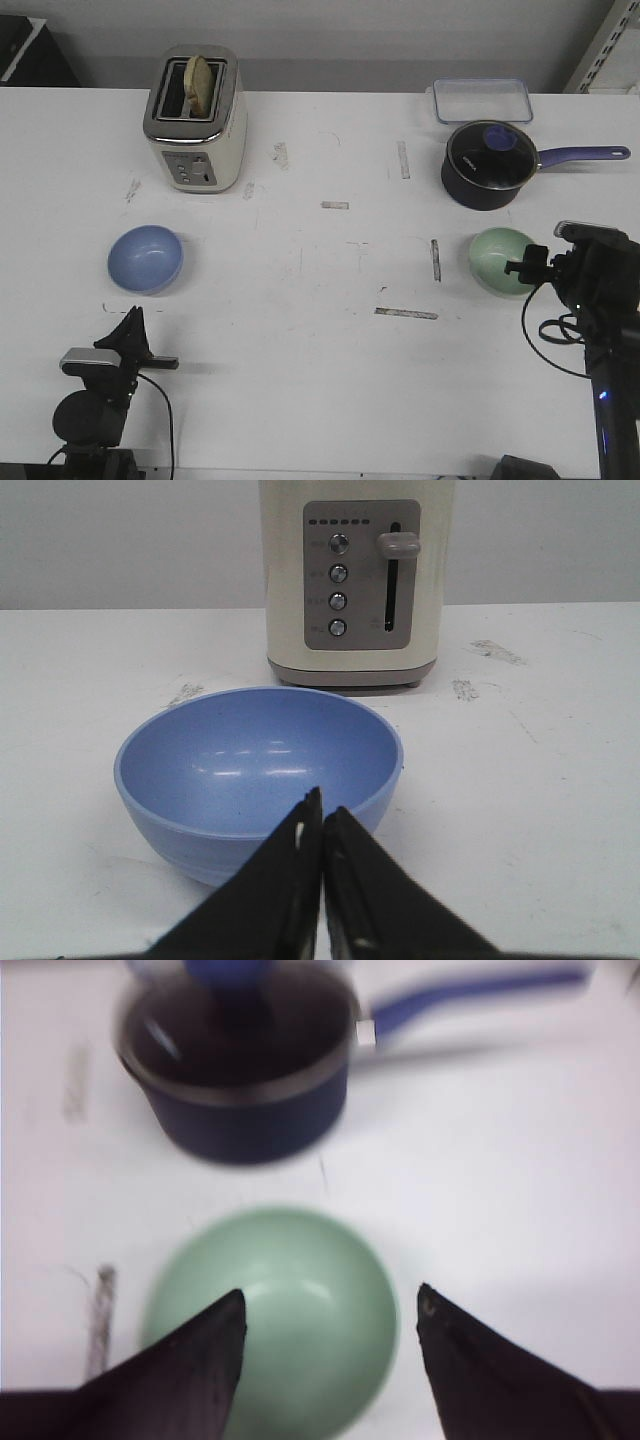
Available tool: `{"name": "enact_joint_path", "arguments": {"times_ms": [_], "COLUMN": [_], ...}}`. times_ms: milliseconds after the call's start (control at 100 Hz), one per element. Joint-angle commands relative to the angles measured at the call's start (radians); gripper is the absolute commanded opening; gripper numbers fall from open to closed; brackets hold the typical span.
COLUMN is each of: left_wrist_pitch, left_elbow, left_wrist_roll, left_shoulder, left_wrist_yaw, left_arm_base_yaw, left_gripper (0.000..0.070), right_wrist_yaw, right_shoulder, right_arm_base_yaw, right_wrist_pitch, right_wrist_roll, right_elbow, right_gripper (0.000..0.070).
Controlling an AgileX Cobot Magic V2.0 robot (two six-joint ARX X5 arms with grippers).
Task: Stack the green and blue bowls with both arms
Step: 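Move the right gripper forward and lower it onto the green bowl rim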
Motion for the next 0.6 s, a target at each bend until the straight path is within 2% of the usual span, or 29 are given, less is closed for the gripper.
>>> {"name": "enact_joint_path", "arguments": {"times_ms": [0, 460, 540, 590], "left_wrist_pitch": [0.011, 0.011, 0.011, 0.011], "left_elbow": [-0.021, -0.021, -0.021, -0.021], "left_wrist_roll": [-0.002, -0.002, -0.002, -0.002], "left_shoulder": [-0.002, -0.002, -0.002, -0.002], "left_wrist_yaw": [-0.001, -0.001, -0.001, -0.001], "left_arm_base_yaw": [0.000, 0.000, 0.000, 0.000], "left_gripper": [0.0002, 0.0002, 0.0002, 0.0002], "right_wrist_yaw": [-0.017, -0.030, -0.030, -0.030], "right_shoulder": [0.069, 0.359, 0.379, 0.387], "right_arm_base_yaw": [-0.029, -0.069, -0.069, -0.069], "right_wrist_pitch": [0.000, 0.109, 0.119, 0.119], "right_wrist_roll": [-0.035, -0.060, -0.060, -0.060], "right_elbow": [0.015, 0.015, 0.015, 0.014], "right_gripper": [0.0376, 0.0369, 0.0303, 0.0239]}}
